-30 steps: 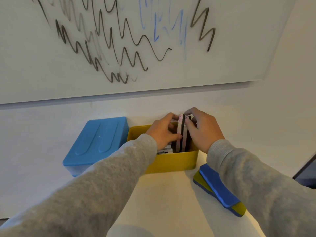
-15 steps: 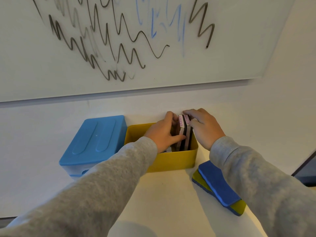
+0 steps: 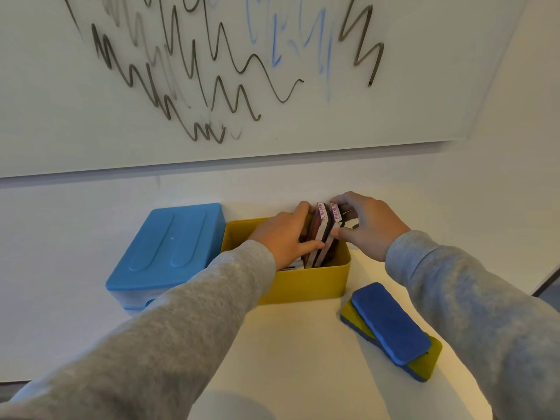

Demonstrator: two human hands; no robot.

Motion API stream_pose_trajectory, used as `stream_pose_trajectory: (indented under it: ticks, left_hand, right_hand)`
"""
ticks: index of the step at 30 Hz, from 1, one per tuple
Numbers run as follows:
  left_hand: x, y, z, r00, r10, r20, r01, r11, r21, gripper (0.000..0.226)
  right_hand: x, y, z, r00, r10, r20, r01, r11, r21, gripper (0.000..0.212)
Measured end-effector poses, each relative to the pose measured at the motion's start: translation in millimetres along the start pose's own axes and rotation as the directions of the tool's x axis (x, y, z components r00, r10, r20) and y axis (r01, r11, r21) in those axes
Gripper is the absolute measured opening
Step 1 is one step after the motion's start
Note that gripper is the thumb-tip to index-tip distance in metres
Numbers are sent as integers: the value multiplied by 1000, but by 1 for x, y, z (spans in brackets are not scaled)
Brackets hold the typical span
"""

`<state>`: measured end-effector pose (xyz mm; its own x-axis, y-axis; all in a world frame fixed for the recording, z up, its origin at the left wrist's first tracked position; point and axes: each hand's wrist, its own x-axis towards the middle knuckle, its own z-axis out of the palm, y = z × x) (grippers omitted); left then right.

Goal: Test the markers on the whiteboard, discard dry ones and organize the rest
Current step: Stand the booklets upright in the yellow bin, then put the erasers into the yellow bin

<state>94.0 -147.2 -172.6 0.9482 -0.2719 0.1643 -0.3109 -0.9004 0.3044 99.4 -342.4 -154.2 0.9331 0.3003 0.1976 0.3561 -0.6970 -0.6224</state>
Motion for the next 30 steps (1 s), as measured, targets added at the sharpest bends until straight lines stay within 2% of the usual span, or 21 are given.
stream_pose_trajectory:
  ticks: [5, 8, 12, 16, 19, 21, 23, 25, 27, 30]
  left_hand:
    - [-5, 1, -8, 999, -12, 38, 16, 993, -116, 68]
    - [-13, 6, -18, 1000, 3, 12, -2, 995, -97, 62]
    - [-30, 11, -28, 999, 36, -25, -39, 993, -115, 49]
    - [-57, 15, -29, 973, 159, -165, -156, 987, 31, 40]
    - [-84, 26, -27, 920, 283, -271, -270, 959, 85, 31]
    - [-101, 34, -20, 938, 275, -210, -276, 961, 25, 25]
    - [-113, 40, -7, 974, 216, -68, -221, 972, -81, 23]
    - [-121, 47, 8, 988, 142, 63, -131, 978, -161, 26]
    - [-126, 52, 20, 986, 30, 164, 16, 963, -270, 35]
    - [-134, 56, 35, 976, -98, 197, 175, 887, -427, 47]
  right_hand:
    - [-1, -3, 0, 1000, 20, 11, -20, 1000, 1, 59]
    - [-10, -5, 3, 999, 37, -4, -37, 999, 36, 72]
    - [-27, -4, 1, 987, 132, -88, -122, 986, 109, 61]
    - [-56, -1, -7, 975, 219, -36, -221, 974, -57, 33]
    - [-78, 5, -8, 928, 371, -4, -360, 897, -258, 24]
    - [-87, 8, -5, 865, 496, 80, -427, 810, -402, 36]
    - [-94, 10, 1, 792, 589, 161, -483, 765, -427, 47]
    - [-99, 9, 7, 761, 621, 189, -546, 770, -330, 47]
    - [-101, 5, 13, 742, 634, 217, -614, 773, -158, 38]
    - [-104, -5, 22, 705, 655, 273, -684, 729, 16, 26]
